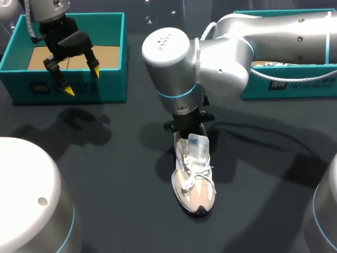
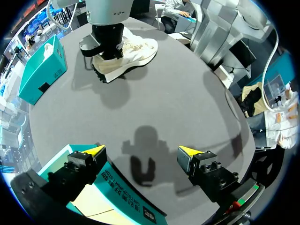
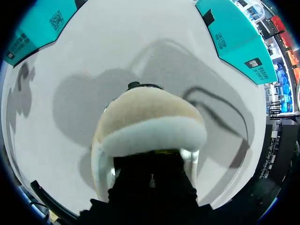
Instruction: Take the shoe out of the shoebox, open the shoe tongue, remove and reinsert the insole, then place the shoe into the shoebox
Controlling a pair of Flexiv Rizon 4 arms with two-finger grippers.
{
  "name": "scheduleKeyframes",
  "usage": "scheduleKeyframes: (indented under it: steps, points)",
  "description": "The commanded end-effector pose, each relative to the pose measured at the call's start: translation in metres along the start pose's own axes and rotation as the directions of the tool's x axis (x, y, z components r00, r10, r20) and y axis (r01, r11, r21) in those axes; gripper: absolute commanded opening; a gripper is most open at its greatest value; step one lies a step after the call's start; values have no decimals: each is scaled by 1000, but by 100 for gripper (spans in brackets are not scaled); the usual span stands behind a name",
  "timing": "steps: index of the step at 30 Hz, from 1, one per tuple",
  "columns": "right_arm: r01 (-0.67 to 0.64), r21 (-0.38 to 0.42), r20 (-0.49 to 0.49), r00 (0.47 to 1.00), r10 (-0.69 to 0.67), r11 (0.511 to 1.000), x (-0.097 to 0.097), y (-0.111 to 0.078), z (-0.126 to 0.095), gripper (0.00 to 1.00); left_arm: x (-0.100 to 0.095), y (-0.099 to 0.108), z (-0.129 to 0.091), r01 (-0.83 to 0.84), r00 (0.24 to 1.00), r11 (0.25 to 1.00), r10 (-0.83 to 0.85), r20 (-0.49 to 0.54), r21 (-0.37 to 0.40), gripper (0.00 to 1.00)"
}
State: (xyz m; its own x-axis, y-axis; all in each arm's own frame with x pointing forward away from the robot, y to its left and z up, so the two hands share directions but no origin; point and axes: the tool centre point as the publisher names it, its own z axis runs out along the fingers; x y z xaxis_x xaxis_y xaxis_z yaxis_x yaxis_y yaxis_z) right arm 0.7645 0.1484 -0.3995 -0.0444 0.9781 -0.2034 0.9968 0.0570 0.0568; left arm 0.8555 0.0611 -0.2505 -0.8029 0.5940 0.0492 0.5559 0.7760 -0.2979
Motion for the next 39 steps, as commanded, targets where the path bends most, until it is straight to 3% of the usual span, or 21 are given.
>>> scheduleKeyframes:
  steps: [1, 10, 20, 24, 39]
  points:
    - [3, -10, -56, 998, -4, 1000, -3, -3, -3, 0, 0, 0, 0, -1, 1000, 1000, 1, -1, -2, 100]
    - [76, 19, -58, 996, -74, 997, -4, -6, -42, 0, 0, 0, 0, -1, 1000, 1000, 1, -1, -2, 100]
    - [80, 157, -105, 992, -64, 984, -5, -15, -45, 1, 0, 0, 0, -1, 1000, 1000, 1, -1, -2, 100]
    - [87, 199, -115, 991, -64, 976, -2, -21, -45, 16, 0, 0, 0, -1, 1000, 1000, 1, -1, -2, 100]
    - [94, 252, -120, 991, -66, 963, 2, -39, -55, 47, 0, 0, 0, -1, 1000, 1000, 1, -1, -2, 100]
